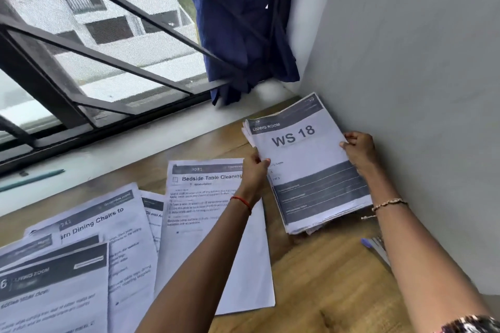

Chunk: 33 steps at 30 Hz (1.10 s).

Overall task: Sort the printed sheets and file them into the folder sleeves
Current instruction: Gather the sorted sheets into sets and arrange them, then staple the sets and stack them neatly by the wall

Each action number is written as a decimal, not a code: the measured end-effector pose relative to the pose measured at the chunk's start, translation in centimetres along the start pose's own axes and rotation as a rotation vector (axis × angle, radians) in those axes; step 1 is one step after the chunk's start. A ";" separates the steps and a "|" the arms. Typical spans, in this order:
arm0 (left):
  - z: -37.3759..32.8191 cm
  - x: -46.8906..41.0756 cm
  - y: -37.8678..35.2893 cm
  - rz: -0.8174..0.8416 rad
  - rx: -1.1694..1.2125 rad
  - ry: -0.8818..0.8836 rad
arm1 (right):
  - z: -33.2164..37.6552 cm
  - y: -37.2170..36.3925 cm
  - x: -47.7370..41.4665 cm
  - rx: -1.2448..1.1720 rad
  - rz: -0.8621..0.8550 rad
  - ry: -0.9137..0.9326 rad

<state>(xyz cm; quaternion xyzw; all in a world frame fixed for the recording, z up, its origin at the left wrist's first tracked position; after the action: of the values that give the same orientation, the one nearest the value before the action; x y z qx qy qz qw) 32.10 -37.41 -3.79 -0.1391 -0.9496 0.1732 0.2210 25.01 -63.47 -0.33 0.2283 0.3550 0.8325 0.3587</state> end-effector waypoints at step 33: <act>-3.5 9.3 10.2 -0.272 -0.610 -0.253 | 12.3 -9.3 15.3 0.312 -0.050 0.453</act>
<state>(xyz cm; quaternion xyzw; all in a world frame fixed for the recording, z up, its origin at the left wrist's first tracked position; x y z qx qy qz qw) 27.63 -24.07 -1.37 -0.0486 -0.9873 -0.1332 0.0712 27.05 -42.03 2.50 0.0800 0.5559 0.7885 0.2508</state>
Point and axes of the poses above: each hand's wrist, its own x-axis away from the middle knuckle, its own y-axis out of the back of the hand, z = x × y, the point moved 9 cm from there along -x, towards the middle knuckle, and after that the axes turned 15 degrees about x, right-handed, at the moved point
